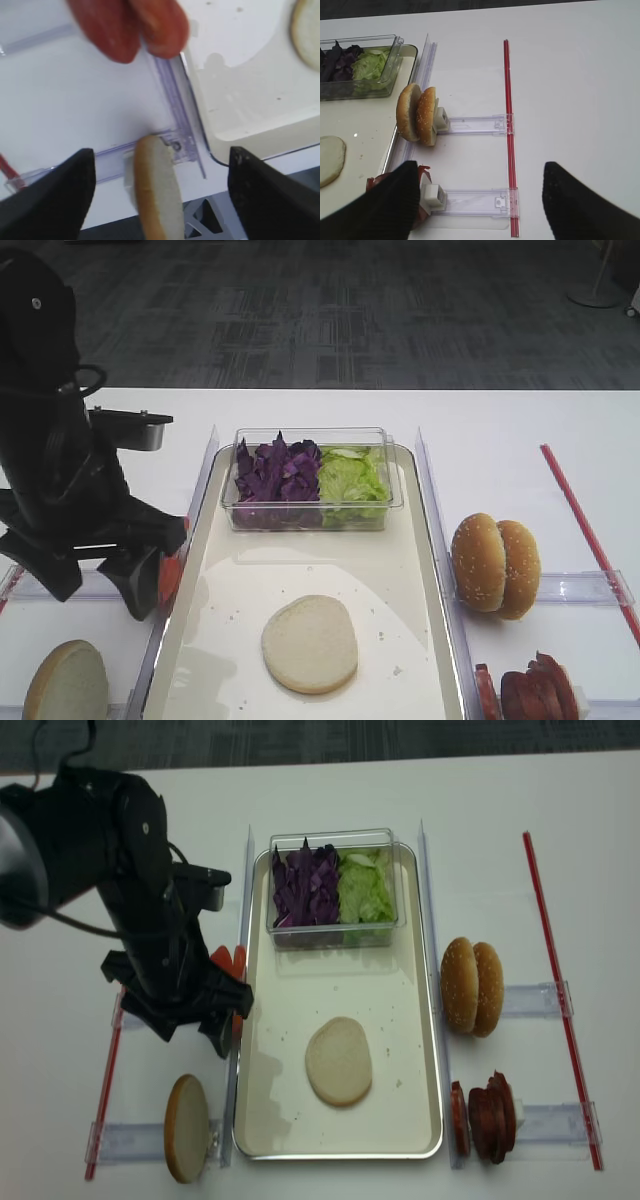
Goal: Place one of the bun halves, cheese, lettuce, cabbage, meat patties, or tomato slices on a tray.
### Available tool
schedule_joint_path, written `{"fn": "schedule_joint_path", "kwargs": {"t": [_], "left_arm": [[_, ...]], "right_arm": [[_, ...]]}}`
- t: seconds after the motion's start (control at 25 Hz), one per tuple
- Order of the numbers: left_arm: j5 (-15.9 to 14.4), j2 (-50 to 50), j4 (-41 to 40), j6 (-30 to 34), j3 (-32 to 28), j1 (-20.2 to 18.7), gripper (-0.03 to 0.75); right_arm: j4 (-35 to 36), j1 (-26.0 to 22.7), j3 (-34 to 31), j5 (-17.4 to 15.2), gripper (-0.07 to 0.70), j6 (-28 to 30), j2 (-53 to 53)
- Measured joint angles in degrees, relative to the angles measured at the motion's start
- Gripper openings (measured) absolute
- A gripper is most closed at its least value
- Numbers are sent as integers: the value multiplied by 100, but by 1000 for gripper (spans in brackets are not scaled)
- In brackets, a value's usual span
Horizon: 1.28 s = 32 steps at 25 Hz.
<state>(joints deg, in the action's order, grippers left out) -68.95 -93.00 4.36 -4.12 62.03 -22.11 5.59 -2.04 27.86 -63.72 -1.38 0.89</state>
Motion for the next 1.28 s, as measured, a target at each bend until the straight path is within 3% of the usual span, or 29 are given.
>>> {"fn": "schedule_joint_path", "kwargs": {"t": [0.72, 0.84, 0.92, 1.08, 1.28], "left_arm": [[0, 83, -593, -116, 0, 76, 510], [-11, 312, -616, -116, 0, 375, 508], [-20, 566, -630, -34, 0, 880, 508], [-46, 900, -682, 83, 0, 1527, 507], [-85, 1109, -723, 215, 0, 1930, 507]], "right_arm": [[-13, 0, 0, -11, 536, 0, 0], [-13, 0, 0, -11, 536, 0, 0], [-13, 0, 0, -11, 536, 0, 0], [-13, 0, 0, -11, 536, 0, 0], [-13, 0, 0, -11, 536, 0, 0]]}}
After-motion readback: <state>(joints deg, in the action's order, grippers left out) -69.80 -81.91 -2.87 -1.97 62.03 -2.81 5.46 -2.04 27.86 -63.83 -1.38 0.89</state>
